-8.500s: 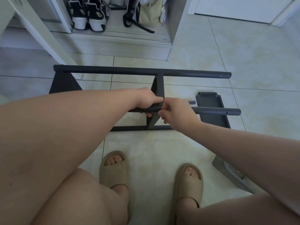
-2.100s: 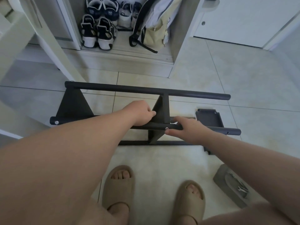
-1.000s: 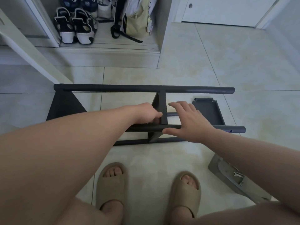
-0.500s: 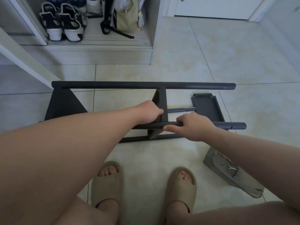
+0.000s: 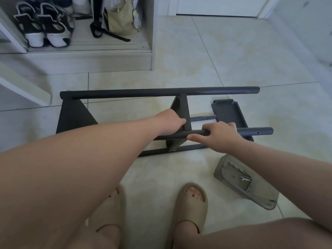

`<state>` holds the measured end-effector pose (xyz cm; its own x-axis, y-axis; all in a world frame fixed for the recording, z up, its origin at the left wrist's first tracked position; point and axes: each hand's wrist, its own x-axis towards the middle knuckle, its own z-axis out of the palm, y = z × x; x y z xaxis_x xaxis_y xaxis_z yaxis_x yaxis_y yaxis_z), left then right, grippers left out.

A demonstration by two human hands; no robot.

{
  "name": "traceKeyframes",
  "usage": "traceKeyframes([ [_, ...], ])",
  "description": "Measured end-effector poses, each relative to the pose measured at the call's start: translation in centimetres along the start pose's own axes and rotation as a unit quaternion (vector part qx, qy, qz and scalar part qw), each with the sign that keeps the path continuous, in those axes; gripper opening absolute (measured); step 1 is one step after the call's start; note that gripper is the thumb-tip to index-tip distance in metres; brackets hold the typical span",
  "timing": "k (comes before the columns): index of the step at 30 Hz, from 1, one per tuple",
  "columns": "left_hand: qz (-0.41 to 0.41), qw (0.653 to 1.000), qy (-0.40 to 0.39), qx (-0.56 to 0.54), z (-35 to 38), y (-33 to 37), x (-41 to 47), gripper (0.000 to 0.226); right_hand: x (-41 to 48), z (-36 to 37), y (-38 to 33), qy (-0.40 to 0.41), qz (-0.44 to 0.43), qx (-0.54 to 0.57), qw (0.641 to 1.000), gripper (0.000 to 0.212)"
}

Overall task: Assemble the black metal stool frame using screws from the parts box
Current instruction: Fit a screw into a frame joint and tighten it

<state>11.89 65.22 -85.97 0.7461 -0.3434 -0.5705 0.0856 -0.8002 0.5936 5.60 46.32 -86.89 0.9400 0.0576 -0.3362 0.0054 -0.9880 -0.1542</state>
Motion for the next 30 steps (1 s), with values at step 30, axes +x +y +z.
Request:
traceKeyframes([
  [30,-0.085,0.991,-0.076,-0.070,-7.3,-11.6,-4.5,0.039,3.5,0.0,-12.9,0.022,-0.211,-0.109,0.971,0.120],
])
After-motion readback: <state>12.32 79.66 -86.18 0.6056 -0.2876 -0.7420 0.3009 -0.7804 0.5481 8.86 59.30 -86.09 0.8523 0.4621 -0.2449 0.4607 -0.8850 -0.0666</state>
